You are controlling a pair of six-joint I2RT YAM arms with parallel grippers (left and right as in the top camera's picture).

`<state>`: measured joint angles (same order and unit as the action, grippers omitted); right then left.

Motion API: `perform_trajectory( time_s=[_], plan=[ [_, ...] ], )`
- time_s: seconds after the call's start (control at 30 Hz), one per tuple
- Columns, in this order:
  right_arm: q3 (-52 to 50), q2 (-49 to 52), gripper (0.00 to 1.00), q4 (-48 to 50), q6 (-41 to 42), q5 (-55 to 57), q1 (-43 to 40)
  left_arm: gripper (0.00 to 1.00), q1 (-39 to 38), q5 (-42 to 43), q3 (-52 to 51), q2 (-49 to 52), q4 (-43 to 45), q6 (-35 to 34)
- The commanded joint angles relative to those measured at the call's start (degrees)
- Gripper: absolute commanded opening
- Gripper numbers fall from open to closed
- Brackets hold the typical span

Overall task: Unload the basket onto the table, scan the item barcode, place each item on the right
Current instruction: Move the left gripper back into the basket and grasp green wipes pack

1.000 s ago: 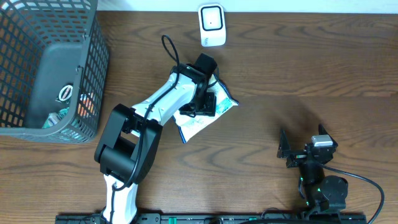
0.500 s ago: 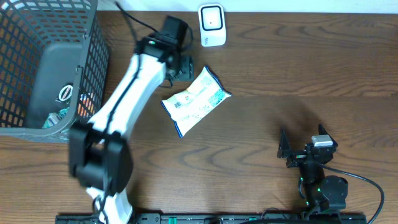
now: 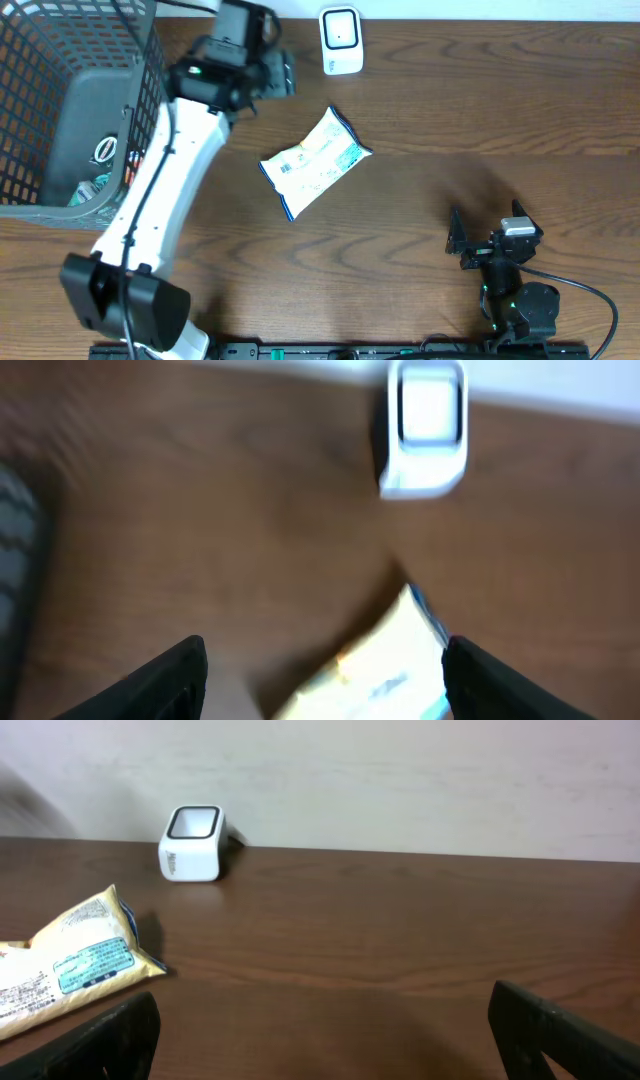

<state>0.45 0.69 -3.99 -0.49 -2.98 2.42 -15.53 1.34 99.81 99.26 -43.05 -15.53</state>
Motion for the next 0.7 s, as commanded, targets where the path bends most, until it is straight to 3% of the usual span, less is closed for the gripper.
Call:
perform_trajectory(
  time_s=[0.0,0.13,0.23,0.4,0.5,0.67],
  plan=[
    [-0.1,-0.3,0.99,-0.2,-0.4,0.2,-0.2,0.75,4.9,-1.0,5.8,-7.0,4.5,3.3],
    [-0.1,-0.3,0.99,-0.2,-0.4,0.2,-0.2,0.75,12.9,-1.5,6.1,-12.2,13.7,6.3],
    [-0.1,-0.3,0.99,-0.2,-0.4,0.2,-0.2,0.74,20.1,-5.1,6.1,-14.3,15.1,6.3],
    [-0.1,-0.3,0.99,-0.2,-0.4,0.2,-0.2,0.75,32.2,-15.3,5.9,-12.9,8.3,4.1],
    [-0.1,-0.3,0.99,-0.2,-0.4,0.2,-0.2,0.75,38.3,-16.0,4.9,-10.4,3.1,3.0],
    [-0.1,-0.3,0.99,-0.2,-0.4,0.2,-0.2,0.75,44.9,-16.0,2.8,-5.4,-3.9,-10.5]
  ],
)
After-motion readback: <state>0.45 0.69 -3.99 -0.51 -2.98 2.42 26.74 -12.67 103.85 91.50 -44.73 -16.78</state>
